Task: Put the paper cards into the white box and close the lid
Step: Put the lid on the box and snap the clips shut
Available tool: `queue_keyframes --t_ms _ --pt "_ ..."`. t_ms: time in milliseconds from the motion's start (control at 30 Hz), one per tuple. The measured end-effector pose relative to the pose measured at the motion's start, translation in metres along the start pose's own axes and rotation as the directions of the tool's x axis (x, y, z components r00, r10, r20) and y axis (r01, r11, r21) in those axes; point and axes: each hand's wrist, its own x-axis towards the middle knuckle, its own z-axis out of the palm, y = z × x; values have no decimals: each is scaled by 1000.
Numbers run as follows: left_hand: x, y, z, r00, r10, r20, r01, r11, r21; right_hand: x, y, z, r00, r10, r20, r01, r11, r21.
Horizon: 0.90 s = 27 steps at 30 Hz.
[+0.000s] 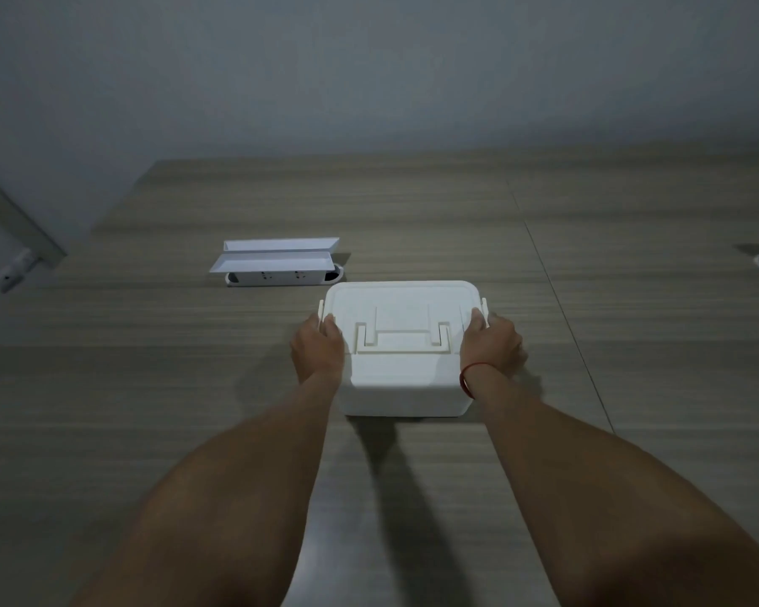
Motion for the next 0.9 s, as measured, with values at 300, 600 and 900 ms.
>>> queue_keyframes --t_ms 300,600,900 --pt "71 19 39 1000 -11 11 12 1000 -22 59 -37 46 998 -63 -5 63 998 25" --pt "69 25 33 996 -44 80 42 999 27 58 -38 43 993 -66 101 70 997 -39" --pt "-7 6 -6 984 13 180 -18 999 27 -2 7 -9 935 -237 263 230 971 60"
